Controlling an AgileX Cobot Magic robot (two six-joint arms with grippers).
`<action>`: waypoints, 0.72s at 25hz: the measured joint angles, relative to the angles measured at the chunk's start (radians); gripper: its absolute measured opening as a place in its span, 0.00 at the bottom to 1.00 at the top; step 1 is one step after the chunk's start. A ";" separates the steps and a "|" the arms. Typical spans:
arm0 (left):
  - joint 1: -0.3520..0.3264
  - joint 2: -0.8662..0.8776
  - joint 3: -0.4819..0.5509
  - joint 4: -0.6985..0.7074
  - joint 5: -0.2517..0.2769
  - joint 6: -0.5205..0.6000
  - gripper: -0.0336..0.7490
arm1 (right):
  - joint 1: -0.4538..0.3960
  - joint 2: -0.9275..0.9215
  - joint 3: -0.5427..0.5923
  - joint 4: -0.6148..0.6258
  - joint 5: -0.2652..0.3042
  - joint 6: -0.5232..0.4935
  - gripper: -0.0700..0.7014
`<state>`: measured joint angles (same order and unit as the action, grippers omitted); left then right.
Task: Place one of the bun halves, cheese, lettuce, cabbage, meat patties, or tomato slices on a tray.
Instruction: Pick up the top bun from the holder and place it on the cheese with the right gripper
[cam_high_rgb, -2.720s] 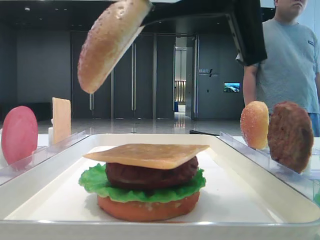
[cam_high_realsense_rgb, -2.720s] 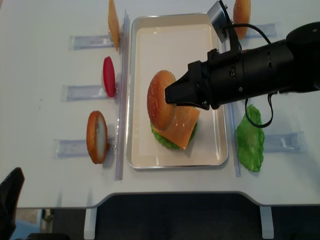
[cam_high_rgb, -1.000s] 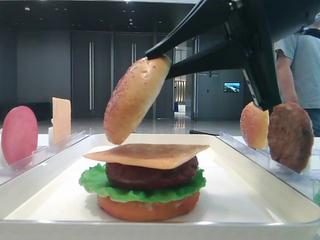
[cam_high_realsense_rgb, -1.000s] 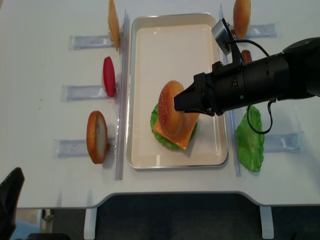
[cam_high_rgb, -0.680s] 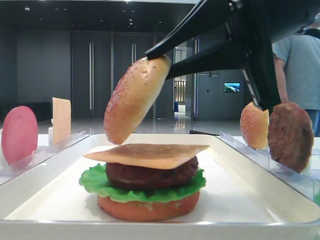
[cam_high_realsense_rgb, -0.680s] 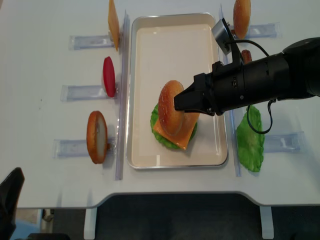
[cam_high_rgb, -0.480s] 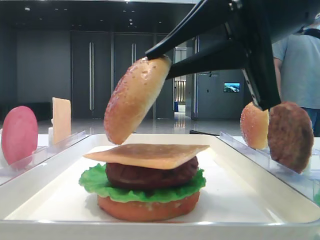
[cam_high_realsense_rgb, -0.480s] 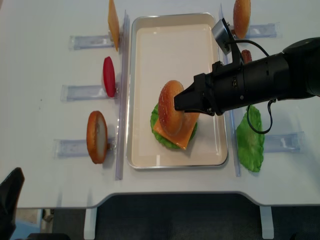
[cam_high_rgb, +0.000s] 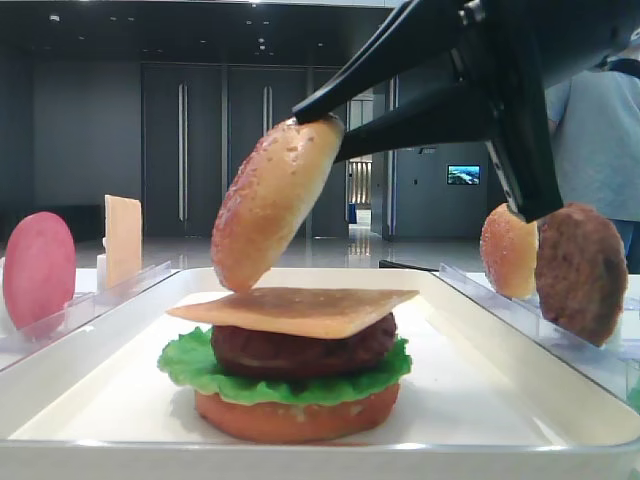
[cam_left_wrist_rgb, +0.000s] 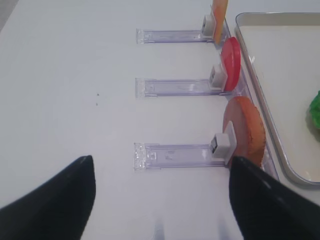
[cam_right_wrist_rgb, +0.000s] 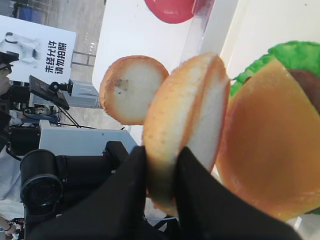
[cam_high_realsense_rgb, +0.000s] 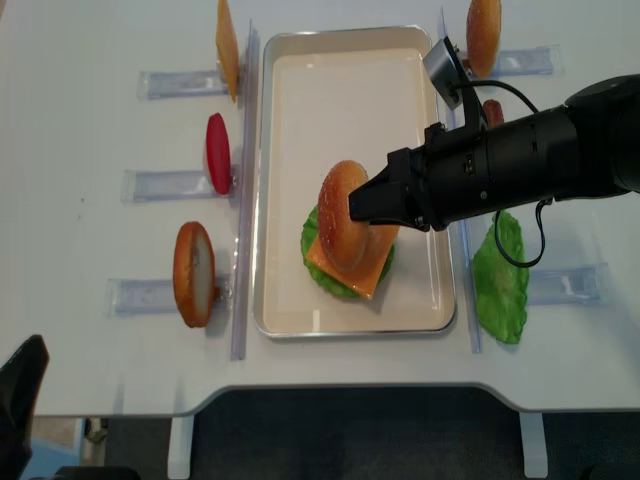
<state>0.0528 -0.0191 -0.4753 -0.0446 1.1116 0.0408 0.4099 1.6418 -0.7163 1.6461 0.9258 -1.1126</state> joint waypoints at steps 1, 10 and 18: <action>0.000 0.000 0.000 0.000 0.000 0.000 0.86 | 0.000 0.000 0.000 0.000 0.000 0.000 0.27; 0.000 0.000 0.000 0.000 0.000 0.000 0.86 | 0.000 0.049 0.000 0.015 0.025 -0.004 0.27; 0.000 0.000 0.000 0.000 0.000 0.000 0.86 | 0.000 0.058 0.000 0.025 0.033 -0.009 0.27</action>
<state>0.0528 -0.0191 -0.4753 -0.0446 1.1116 0.0408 0.4096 1.6995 -0.7163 1.6712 0.9591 -1.1216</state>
